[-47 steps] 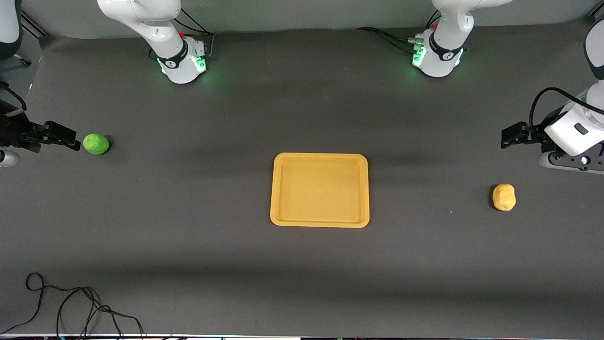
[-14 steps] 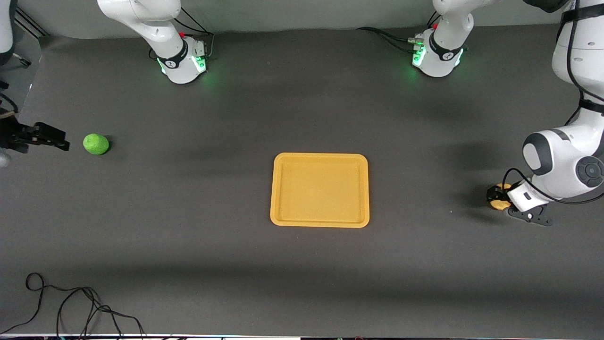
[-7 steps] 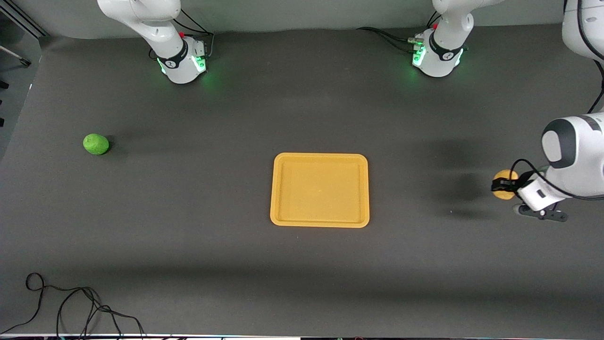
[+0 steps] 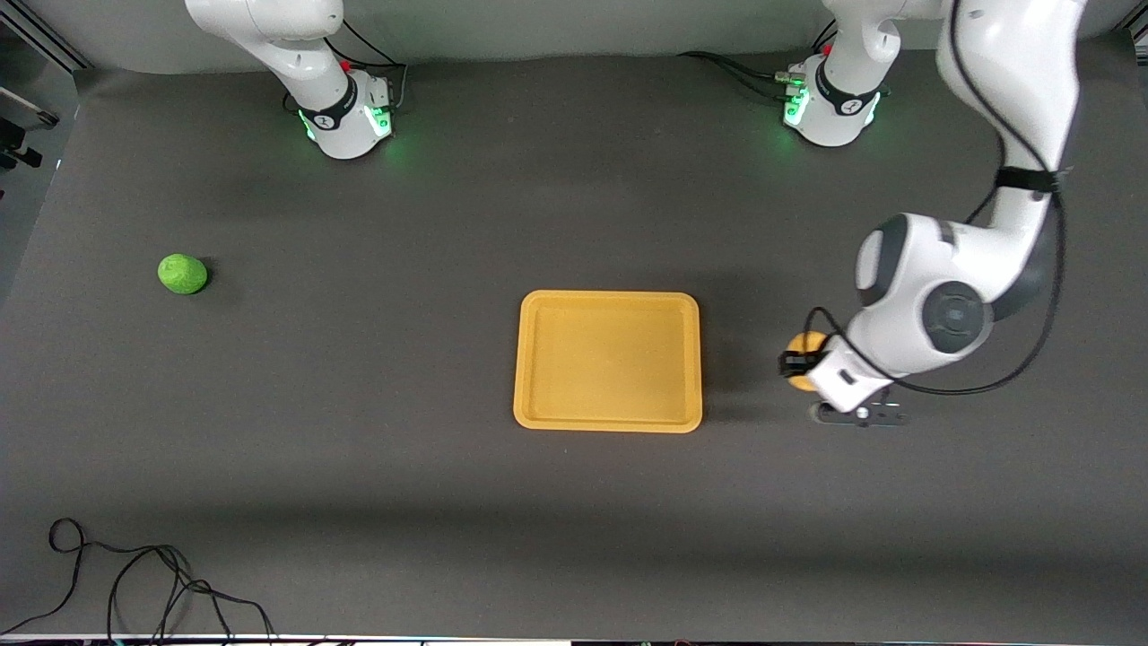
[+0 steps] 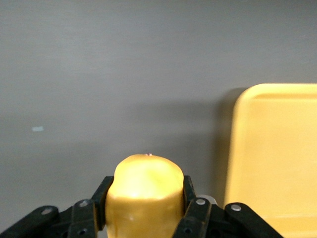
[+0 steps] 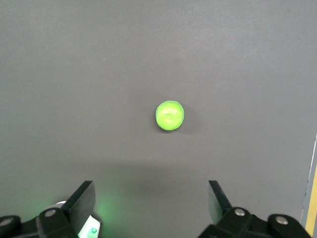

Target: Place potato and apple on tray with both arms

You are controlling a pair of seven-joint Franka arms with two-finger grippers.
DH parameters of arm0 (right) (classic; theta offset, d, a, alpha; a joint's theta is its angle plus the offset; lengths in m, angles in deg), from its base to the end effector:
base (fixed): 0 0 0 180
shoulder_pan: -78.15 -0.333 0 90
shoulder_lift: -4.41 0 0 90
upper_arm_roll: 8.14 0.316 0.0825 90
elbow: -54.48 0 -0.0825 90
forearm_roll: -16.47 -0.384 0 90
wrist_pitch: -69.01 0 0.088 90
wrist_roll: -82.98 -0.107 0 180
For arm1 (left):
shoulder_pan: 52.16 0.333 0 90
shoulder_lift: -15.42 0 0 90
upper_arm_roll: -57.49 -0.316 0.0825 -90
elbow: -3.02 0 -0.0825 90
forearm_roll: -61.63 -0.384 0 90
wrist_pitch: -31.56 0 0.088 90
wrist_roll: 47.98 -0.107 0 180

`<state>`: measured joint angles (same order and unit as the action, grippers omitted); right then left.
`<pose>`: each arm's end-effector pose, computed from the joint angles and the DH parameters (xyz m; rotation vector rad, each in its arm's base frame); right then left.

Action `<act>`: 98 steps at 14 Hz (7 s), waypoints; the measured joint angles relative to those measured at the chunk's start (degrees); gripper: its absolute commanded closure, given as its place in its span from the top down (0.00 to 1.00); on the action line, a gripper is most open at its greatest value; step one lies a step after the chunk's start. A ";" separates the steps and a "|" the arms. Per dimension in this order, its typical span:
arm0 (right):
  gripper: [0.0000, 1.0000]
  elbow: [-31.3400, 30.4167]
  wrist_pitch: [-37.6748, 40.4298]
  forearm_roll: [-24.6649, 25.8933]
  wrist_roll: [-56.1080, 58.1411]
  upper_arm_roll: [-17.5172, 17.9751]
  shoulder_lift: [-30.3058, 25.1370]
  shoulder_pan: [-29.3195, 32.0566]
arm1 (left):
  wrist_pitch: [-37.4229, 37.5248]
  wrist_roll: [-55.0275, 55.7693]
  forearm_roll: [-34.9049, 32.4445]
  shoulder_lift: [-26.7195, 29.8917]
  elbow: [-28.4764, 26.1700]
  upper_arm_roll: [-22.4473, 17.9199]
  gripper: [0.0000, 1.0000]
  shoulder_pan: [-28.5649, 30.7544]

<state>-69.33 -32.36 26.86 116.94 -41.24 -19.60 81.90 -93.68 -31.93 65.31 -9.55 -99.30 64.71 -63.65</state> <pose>0.3310 -0.3024 0.5322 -3.0857 -0.0502 -0.0027 0.6149 -0.2041 0.3097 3.0497 0.0036 -0.0962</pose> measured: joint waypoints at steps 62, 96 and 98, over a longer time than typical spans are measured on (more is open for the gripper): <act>0.37 60.31 -0.60 -30.47 -83.06 7.51 65.20 -62.34 | 22.23 -18.96 -5.48 26.59 -0.76 -2.18 1.00 14.10; 1.00 60.64 15.67 -29.10 -70.12 -2.50 53.43 -56.33 | 23.45 -20.61 -5.49 26.11 -1.34 -2.11 1.00 14.87; 1.00 55.63 17.16 -26.66 -62.36 -5.89 48.58 -56.09 | 23.45 -20.62 -5.49 26.11 -1.34 -2.11 1.00 14.87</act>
<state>-13.69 -15.20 0.20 54.57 -47.13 28.97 25.81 -70.23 -52.55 59.81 16.57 -100.64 62.61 -48.78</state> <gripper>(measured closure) 0.000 0.000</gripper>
